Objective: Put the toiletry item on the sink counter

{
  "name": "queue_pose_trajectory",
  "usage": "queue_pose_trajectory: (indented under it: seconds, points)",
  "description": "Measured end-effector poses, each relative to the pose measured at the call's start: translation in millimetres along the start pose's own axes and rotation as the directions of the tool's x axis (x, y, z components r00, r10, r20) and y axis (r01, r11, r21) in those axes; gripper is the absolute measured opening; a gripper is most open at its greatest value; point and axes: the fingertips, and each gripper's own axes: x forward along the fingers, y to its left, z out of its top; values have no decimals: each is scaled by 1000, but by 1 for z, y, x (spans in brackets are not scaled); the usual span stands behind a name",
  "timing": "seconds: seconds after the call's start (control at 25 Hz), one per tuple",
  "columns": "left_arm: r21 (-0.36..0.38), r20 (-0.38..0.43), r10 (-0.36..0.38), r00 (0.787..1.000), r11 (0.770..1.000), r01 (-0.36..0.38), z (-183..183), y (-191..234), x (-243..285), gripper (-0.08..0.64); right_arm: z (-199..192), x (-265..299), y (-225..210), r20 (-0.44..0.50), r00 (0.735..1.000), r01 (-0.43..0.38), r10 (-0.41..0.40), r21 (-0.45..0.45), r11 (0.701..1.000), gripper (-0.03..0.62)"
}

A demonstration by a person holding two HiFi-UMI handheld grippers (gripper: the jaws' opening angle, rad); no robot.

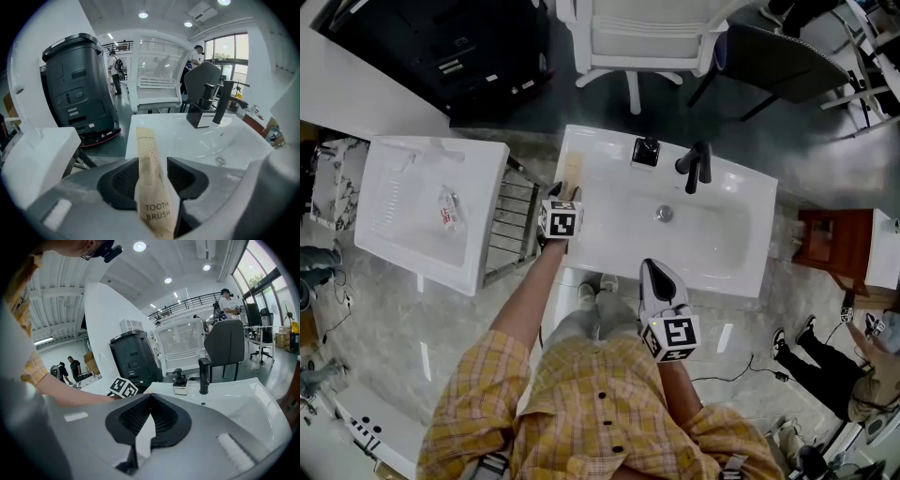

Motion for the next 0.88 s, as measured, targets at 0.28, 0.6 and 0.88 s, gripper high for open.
queue_pose_trajectory:
  seconds: [0.28, 0.6, 0.88]
  points:
    - [14, 13, -6, 1000, 1000, 6, 7, -2, -11, 192, 3, -6, 2, 15, 1000, -3, 3, -5, 1000, 0]
    - [8, 71, -4, 997, 1000, 3, 23, -11, -41, 192, 12, -15, 5, 47, 999, -2, 3, -10, 1000, 2]
    - [-9, 128, 5, 992, 1000, -4, 37, -15, -77, 192, 16, -28, 16, 69, 997, -16, 18, -25, 1000, 1]
